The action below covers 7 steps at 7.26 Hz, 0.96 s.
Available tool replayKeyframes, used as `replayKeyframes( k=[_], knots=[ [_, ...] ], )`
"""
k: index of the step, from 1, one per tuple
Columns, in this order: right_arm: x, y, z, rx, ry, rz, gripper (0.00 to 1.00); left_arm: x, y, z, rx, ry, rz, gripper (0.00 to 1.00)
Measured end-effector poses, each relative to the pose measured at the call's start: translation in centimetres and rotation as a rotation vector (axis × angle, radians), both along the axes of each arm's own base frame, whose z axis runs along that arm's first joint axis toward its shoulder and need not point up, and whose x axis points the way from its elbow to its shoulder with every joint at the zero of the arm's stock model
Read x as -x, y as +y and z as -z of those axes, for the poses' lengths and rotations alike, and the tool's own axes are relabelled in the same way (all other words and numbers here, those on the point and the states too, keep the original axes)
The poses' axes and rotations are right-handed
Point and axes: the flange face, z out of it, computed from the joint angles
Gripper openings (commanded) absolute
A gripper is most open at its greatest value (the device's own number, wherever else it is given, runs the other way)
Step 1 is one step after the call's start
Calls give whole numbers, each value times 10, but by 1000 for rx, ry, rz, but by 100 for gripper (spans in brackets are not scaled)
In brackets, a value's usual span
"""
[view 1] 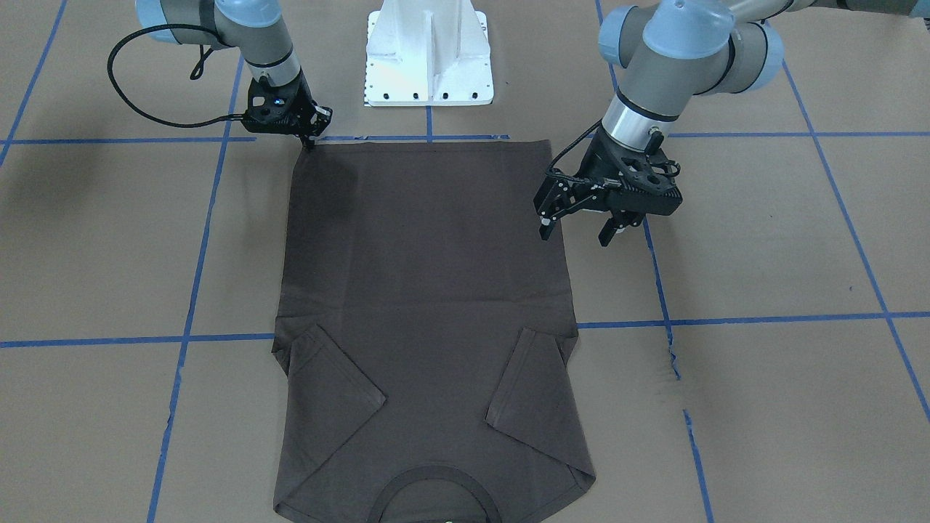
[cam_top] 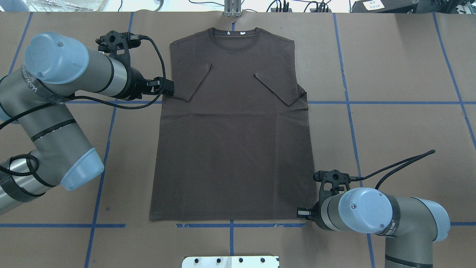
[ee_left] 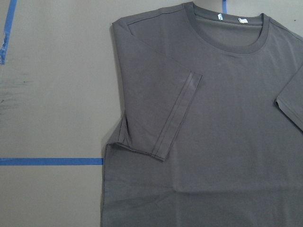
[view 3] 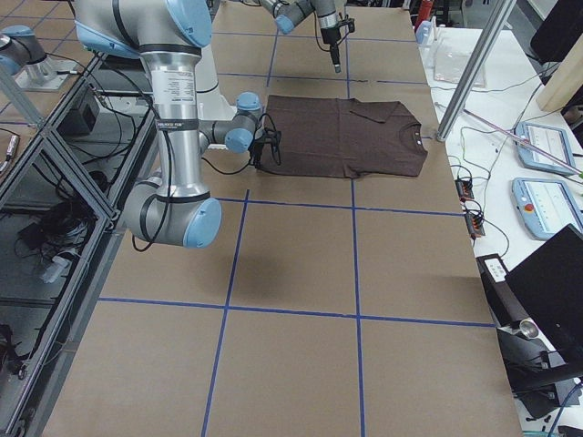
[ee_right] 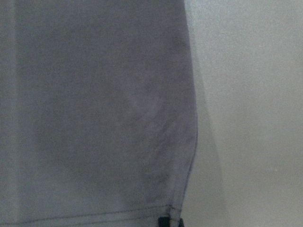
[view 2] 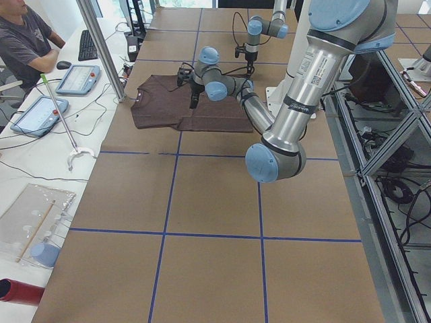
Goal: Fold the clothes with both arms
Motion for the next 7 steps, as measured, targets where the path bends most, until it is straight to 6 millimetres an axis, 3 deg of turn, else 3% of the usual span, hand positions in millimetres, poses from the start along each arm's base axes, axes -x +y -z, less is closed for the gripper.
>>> replayKeyframes(
  k=[1, 7],
  knots=[
    [-1, -1, 2, 0, -3, -5, 29, 0, 0, 0, 0, 1, 0, 100],
    [-5, -16, -8, 9, 24, -40, 27, -1, 1, 2, -2, 4, -1, 100]
  ],
)
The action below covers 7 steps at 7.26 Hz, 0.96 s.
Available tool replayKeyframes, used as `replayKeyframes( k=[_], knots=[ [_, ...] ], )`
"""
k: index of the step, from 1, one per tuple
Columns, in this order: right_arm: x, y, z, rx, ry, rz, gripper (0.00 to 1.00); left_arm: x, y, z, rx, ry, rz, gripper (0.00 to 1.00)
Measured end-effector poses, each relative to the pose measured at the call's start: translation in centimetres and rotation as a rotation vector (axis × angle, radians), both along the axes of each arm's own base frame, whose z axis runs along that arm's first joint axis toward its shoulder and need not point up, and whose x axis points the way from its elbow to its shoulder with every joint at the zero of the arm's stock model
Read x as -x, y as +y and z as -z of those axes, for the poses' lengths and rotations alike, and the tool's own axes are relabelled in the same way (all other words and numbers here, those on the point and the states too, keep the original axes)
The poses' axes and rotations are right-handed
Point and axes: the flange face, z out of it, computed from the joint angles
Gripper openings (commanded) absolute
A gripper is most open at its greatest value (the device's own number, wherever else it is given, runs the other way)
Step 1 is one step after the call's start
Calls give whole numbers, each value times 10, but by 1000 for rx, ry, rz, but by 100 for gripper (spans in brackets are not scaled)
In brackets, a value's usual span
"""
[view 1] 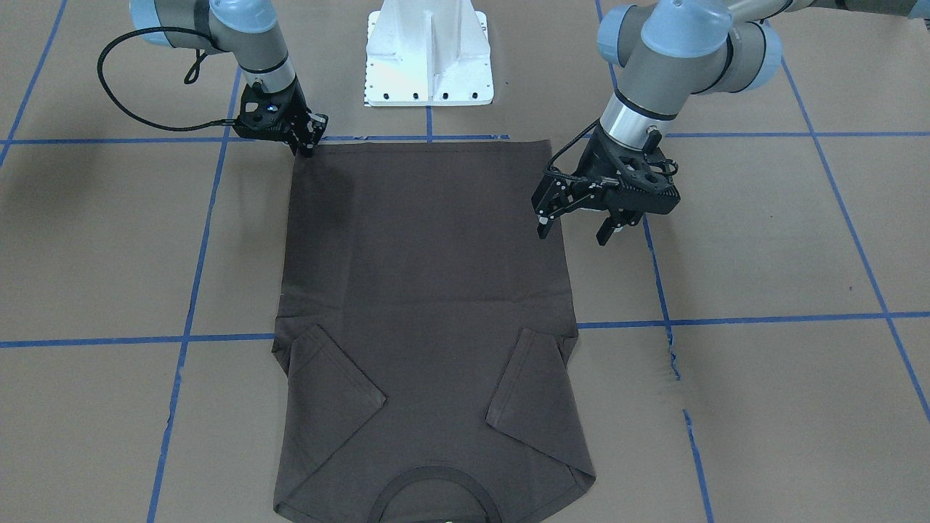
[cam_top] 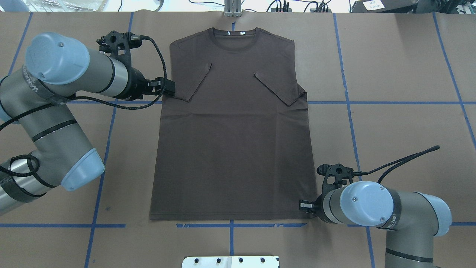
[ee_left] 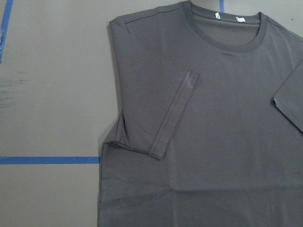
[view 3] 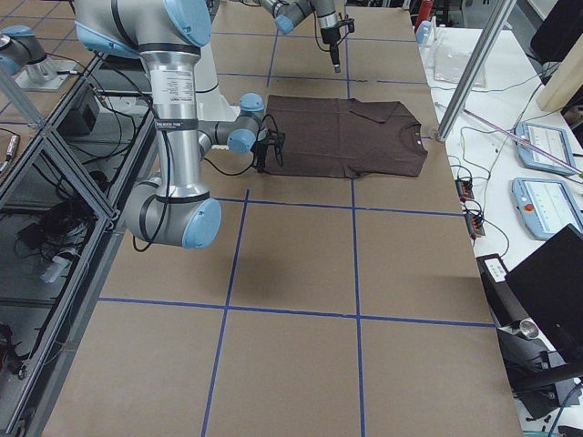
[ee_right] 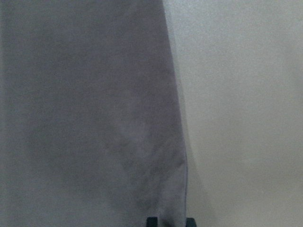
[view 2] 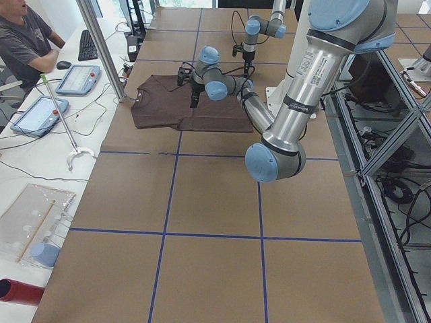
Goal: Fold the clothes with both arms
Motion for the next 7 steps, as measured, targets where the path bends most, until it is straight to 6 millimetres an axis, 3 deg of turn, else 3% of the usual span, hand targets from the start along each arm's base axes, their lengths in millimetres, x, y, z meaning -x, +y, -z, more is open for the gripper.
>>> replayKeyframes(
  k=[1, 5, 7],
  knots=[
    [0, -2, -1, 1, 2, -5, 0, 0, 0, 0, 0, 0, 0, 100],
    [-2, -3, 4, 2, -8, -5, 0, 0, 0, -1, 0, -2, 1, 100],
    [-6, -1, 14, 3, -32, 4, 0, -12, 15, -4, 27, 5, -12, 100]
  ],
)
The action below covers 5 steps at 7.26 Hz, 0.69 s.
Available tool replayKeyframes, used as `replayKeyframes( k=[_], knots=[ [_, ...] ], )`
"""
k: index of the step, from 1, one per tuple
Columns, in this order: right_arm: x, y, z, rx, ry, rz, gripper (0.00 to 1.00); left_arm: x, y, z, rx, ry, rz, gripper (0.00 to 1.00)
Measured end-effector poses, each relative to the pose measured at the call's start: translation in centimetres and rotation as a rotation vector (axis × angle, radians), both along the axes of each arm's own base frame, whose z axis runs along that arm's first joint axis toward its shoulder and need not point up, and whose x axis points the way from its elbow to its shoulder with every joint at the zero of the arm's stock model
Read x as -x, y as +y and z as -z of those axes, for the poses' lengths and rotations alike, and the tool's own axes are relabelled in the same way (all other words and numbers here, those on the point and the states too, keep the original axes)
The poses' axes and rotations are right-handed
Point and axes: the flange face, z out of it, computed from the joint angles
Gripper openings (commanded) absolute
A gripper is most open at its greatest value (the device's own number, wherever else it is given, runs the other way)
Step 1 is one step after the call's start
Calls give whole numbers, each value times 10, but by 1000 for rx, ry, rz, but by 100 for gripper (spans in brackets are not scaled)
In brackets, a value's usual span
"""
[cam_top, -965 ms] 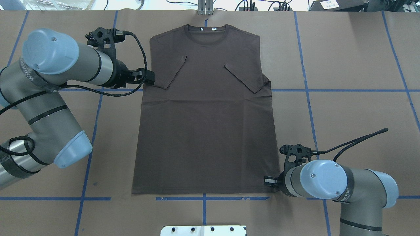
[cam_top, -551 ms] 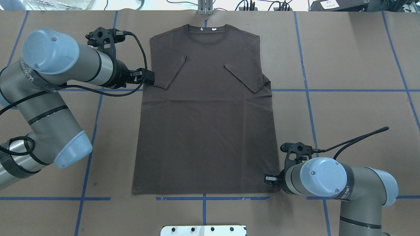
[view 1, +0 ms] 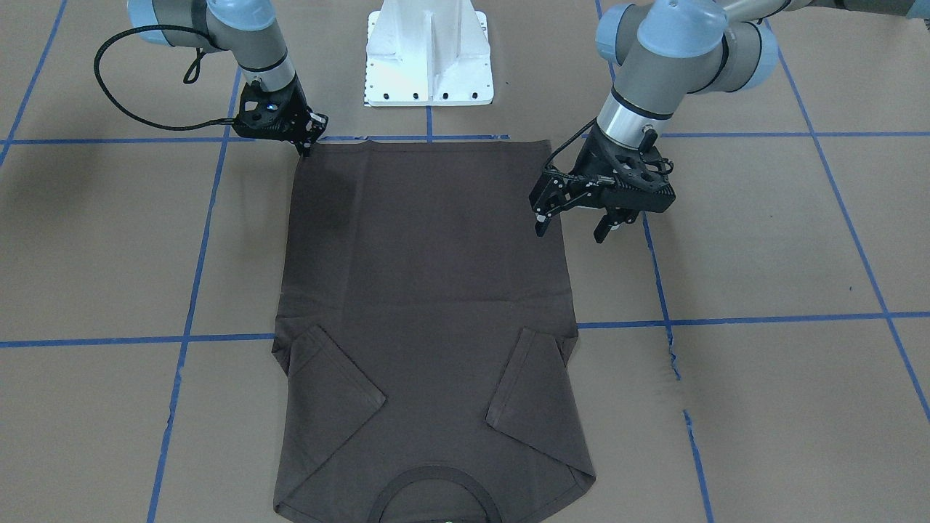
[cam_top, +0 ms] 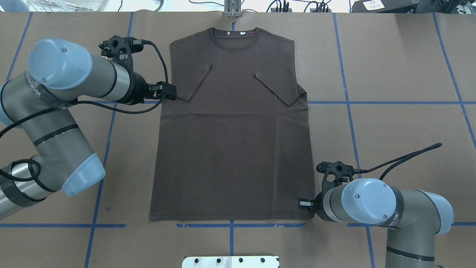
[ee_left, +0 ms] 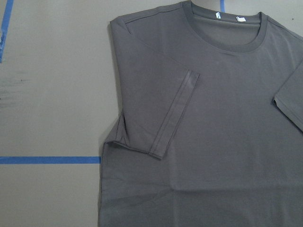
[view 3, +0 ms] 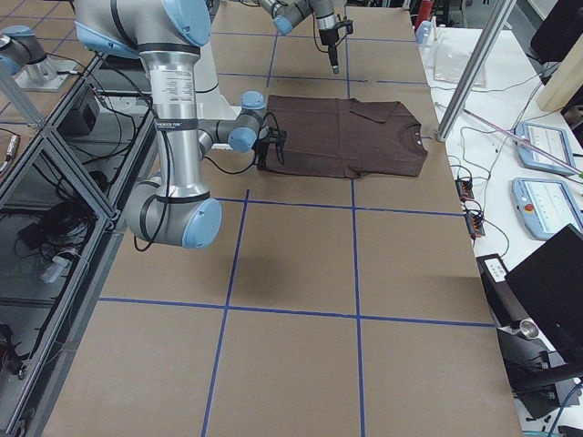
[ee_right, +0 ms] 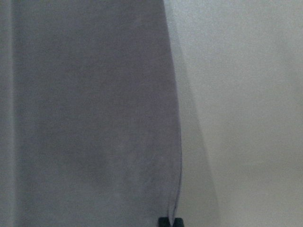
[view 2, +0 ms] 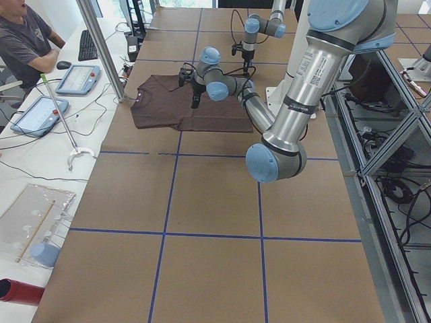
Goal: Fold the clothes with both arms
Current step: 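Move the left gripper down to the other hem corner nearest the robot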
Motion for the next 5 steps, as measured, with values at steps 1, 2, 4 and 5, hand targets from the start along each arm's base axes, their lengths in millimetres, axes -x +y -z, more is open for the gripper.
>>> replayKeyframes(
  k=[1, 2, 4, 5],
  knots=[
    [-4, 1, 7, 4, -18, 10, 0, -13, 26, -6, 67, 21, -7, 100],
    [-7, 2, 12, 11, -31, 22, 0, -19, 62, -14, 142, 42, -4, 99],
    [-10, 3, 17, 15, -45, 35, 0, -25, 132, -36, 282, 53, 35, 95],
    [-11, 2, 17, 14, -48, 36, 0, -40, 161, -50, 335, 36, 64, 94]
  ],
)
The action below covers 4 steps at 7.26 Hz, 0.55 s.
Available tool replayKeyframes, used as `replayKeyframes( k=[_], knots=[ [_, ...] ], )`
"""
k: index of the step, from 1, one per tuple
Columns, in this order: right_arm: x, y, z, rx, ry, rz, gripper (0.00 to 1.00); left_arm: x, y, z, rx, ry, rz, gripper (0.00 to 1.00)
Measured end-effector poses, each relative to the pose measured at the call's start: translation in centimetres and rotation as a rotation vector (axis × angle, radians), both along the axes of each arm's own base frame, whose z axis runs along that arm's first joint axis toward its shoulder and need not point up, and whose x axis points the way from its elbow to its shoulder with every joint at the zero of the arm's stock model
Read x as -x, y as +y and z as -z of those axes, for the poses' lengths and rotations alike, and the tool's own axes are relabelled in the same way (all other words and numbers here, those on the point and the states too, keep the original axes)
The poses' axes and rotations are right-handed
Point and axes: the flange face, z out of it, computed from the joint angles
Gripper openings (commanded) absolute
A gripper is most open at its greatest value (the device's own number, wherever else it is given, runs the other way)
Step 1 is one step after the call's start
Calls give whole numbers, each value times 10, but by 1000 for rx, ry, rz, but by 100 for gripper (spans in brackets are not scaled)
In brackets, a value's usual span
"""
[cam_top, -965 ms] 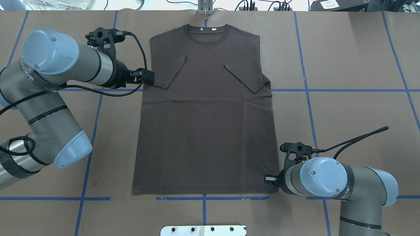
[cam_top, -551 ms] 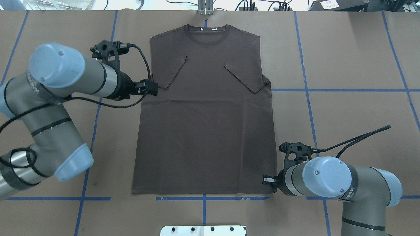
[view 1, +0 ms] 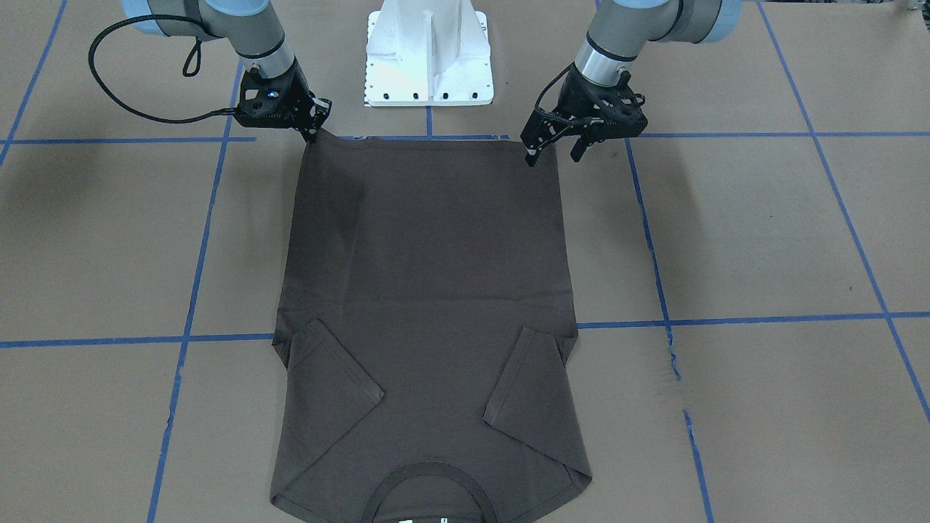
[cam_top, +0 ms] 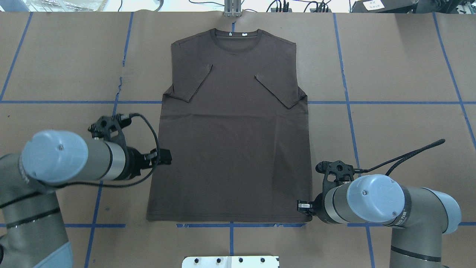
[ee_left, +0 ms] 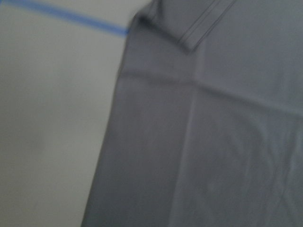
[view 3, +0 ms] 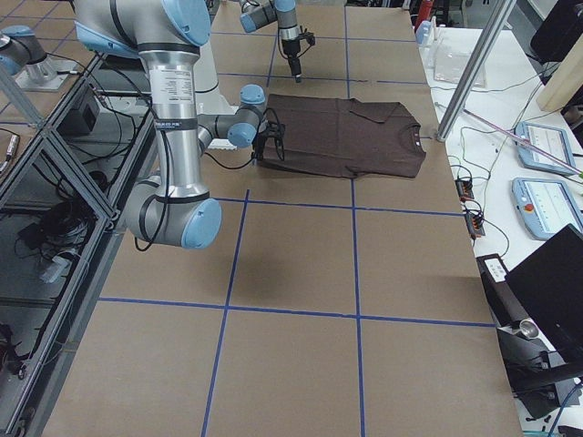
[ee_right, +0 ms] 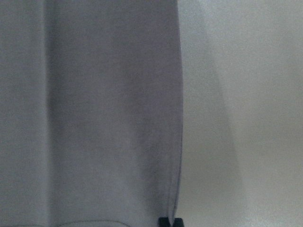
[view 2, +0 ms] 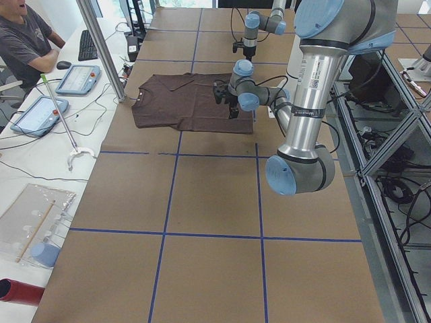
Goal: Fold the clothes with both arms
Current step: 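Move the left gripper down to the other hem corner nearest the robot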
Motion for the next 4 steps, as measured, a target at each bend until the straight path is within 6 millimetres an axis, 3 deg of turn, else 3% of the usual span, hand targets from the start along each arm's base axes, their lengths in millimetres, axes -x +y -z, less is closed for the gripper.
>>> replayKeyframes(
  k=[2, 4],
  knots=[
    [-1, -3, 2, -2, -6, -5, 0, -40, 51, -30, 66, -57, 20, 92],
    [1, -6, 9, -6, -18, -10, 0, -58, 74, -47, 94, -97, 20, 87]
  ],
)
